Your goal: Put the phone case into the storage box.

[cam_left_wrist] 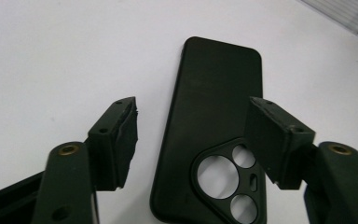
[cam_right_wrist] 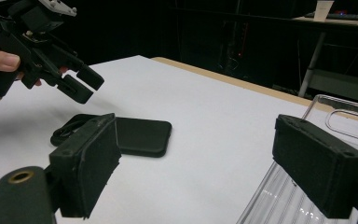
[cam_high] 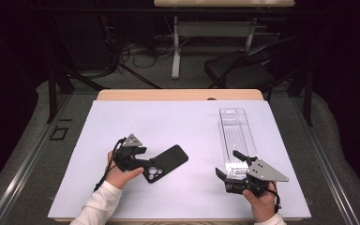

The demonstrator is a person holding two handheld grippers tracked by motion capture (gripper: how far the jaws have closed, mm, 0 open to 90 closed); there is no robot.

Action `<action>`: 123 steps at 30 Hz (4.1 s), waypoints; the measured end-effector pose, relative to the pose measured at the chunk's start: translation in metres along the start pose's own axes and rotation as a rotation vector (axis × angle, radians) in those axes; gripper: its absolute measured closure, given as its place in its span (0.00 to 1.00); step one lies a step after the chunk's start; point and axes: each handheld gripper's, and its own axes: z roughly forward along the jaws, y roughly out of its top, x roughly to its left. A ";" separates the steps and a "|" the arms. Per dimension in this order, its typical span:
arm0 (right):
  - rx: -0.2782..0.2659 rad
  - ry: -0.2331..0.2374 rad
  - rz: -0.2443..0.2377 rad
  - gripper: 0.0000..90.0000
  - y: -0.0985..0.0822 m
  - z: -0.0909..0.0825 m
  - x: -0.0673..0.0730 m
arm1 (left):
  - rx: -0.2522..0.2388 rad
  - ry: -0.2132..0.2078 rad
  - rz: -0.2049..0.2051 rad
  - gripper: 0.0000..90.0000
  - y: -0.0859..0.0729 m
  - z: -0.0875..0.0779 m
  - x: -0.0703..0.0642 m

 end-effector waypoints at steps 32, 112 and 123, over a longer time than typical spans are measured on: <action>0.007 0.004 -0.006 0.15 0.000 0.001 0.000 | 0.072 0.023 0.030 0.00 0.008 0.013 -0.022; 0.015 0.012 0.006 0.15 -0.003 0.003 0.000 | 0.231 0.006 0.150 0.14 0.013 0.072 -0.024; 0.016 0.012 0.007 0.15 -0.003 0.003 -0.001 | 0.232 0.005 0.149 0.15 0.013 0.072 -0.023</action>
